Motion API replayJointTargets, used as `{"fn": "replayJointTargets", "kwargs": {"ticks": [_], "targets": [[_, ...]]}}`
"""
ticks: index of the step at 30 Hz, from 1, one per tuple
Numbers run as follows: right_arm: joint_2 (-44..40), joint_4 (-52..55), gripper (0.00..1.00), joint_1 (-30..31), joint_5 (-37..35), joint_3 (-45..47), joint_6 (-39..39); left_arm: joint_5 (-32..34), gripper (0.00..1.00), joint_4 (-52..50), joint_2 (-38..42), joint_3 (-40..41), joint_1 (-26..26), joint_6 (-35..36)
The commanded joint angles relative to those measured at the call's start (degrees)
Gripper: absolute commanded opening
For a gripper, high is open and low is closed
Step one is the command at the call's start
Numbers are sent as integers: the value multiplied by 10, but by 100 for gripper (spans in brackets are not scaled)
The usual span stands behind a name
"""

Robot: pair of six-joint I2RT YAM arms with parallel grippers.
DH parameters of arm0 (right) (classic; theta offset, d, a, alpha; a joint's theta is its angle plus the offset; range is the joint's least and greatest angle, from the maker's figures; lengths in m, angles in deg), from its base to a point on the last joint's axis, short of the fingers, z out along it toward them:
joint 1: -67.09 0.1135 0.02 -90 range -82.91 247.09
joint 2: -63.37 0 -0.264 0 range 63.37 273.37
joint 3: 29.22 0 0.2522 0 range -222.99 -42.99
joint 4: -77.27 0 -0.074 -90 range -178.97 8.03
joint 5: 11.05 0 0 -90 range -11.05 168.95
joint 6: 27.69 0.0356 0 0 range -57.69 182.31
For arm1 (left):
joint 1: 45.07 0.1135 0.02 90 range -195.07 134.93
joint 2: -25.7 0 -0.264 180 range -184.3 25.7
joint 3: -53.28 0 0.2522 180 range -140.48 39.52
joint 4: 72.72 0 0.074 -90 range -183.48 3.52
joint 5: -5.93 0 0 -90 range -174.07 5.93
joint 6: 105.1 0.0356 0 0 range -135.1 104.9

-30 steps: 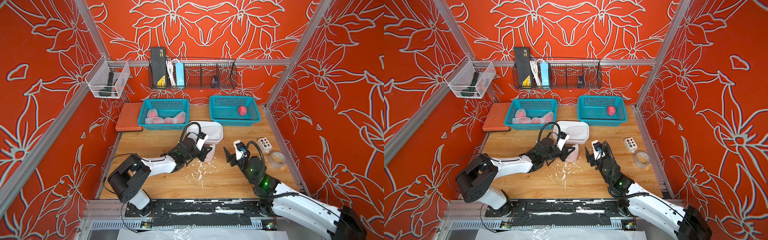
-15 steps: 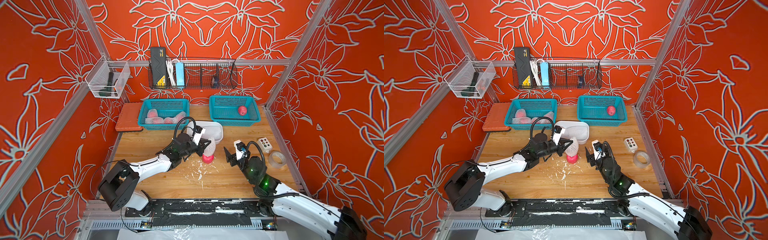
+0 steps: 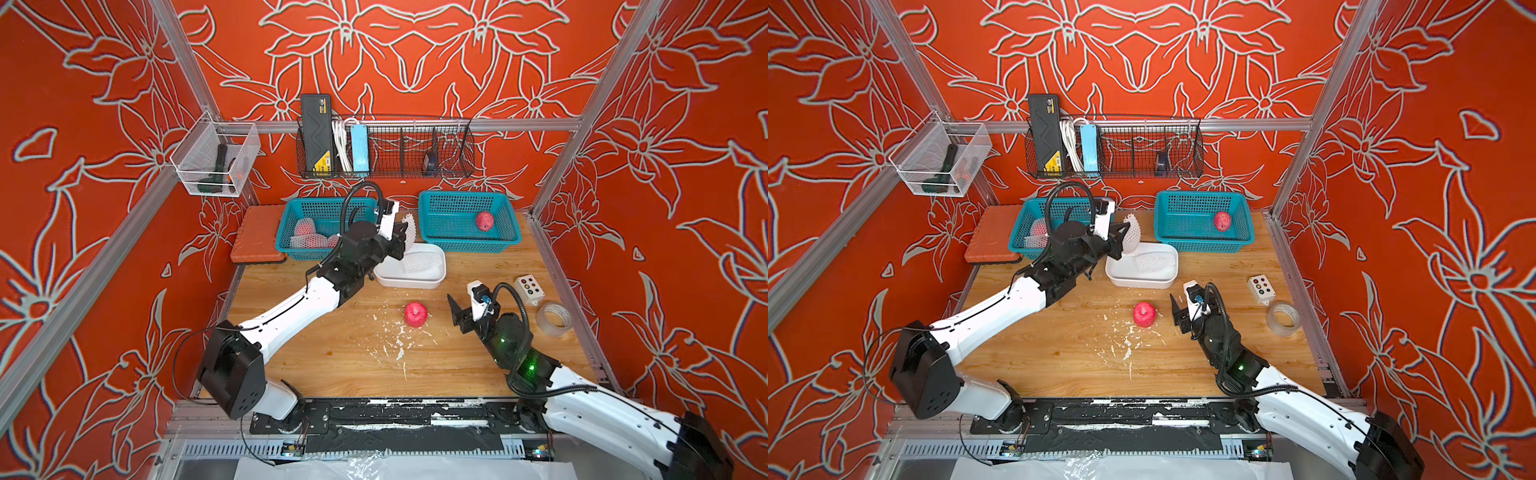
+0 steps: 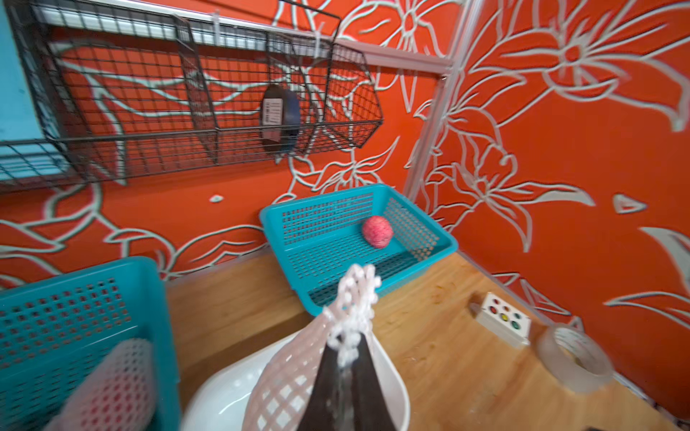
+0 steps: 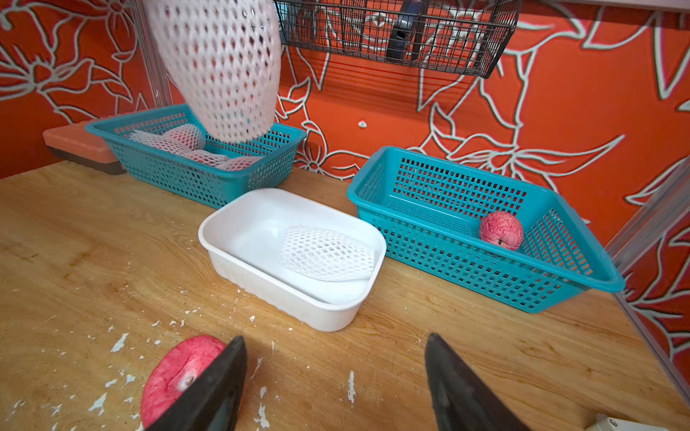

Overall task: Remove foam nets from apples
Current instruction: Place the foam net into the storage box.

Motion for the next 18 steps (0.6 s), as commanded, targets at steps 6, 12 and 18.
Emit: {"fn": "replayJointTargets", "kwargs": {"ticks": [6, 12, 18], "targets": [[-20, -2, 75, -4, -10, 7, 7, 132, 0, -141, -158, -146, -2, 92], [-44, -1, 75, -3, -16, 14, 7, 175, 0, -176, -252, -217, -32, 107], [-56, 3, 75, -3, -17, 16, 6, 255, 0, -233, -356, -305, -61, 139]]}}
